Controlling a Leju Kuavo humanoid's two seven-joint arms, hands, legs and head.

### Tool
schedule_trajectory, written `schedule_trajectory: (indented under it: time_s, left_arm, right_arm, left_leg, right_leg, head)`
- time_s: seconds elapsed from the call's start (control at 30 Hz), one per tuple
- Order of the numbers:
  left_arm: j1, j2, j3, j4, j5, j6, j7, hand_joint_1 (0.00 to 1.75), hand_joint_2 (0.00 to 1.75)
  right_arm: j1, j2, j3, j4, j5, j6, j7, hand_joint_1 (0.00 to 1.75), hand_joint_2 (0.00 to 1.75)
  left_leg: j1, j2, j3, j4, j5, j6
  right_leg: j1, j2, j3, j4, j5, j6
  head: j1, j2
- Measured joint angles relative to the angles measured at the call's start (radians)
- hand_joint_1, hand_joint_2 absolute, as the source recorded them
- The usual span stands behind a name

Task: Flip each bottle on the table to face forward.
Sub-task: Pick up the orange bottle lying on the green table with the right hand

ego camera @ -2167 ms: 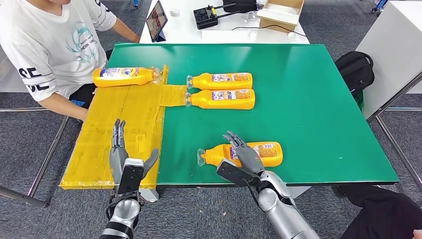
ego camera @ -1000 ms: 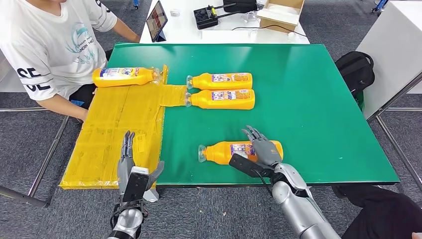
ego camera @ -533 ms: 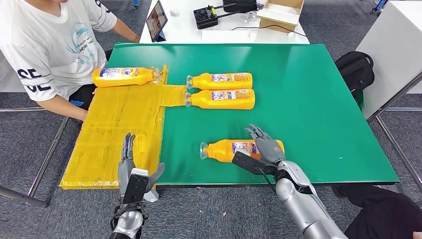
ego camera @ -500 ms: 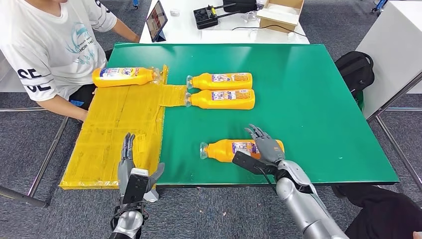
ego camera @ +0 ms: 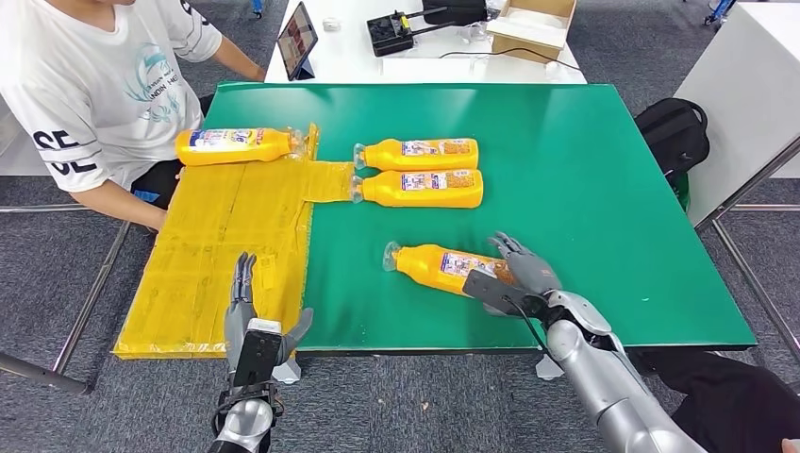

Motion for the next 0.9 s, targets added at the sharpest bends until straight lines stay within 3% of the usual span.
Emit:
schedule_trajectory:
  time_s: [0.37,0.4,0.53,0.6,0.7,0.9]
  left_arm:
    - [0.001,0.000,0.000,0.008,-0.002,-0.001,0.000,0.00,1.75]
    - [0.001,0.000,0.000,0.008,-0.002,-0.002,0.000,0.00,1.75]
    - [0.001,0.000,-0.002,0.009,0.001,-0.008,0.000,0.00,1.75]
    - [0.000,0.000,-0.006,0.013,0.006,-0.012,0.000,0.00,1.75]
    - [-0.003,-0.001,-0.014,0.020,0.007,-0.016,0.000,0.00,1.75]
    - [-0.006,-0.002,-0.020,0.029,0.008,-0.019,0.000,0.00,1.75]
  right_arm:
    - [-0.020,-0.065,0.033,0.000,-0.018,0.059,0.039,0.00,1.75]
    - [-0.022,-0.068,0.036,0.000,-0.019,0.062,0.041,0.08,1.75]
    - [-0.031,-0.072,0.057,0.004,-0.025,0.065,0.052,1.46,1.75]
    - [-0.033,-0.060,0.068,0.014,-0.025,0.035,0.054,1.55,1.75]
    - [-0.034,-0.032,0.078,0.036,-0.020,-0.019,0.054,1.55,1.75]
    - [-0.044,0.001,0.087,0.068,-0.020,-0.056,0.038,1.75,1.75]
  left_leg:
    - [0.000,0.000,-0.001,0.000,0.000,0.000]
    - [0.000,0.000,-0.001,0.000,0.000,0.000]
    - [0.000,0.000,-0.001,0.000,0.000,0.000]
    - [0.000,0.000,-0.001,0.000,0.000,0.000]
    - [0.000,0.000,-0.001,0.000,0.000,0.000]
    - [0.000,0.000,-0.001,0.000,0.000,0.000]
  right_leg:
    - [0.000,0.000,-0.001,0.000,0.000,0.000]
    - [0.000,0.000,-0.001,0.000,0.000,0.000]
    - [0.000,0.000,-0.001,0.000,0.000,0.000]
    - [0.000,0.000,-0.001,0.000,0.000,0.000]
    - [0.000,0.000,-0.001,0.000,0.000,0.000]
    - [0.000,0.000,-0.001,0.000,0.000,0.000]
  head:
    - [0.000,0.000]
    - [0.000,0.000]
    - [0.000,0.000]
    - [0.000,0.000]
    - [0.000,0.000]
    - [0.000,0.000]
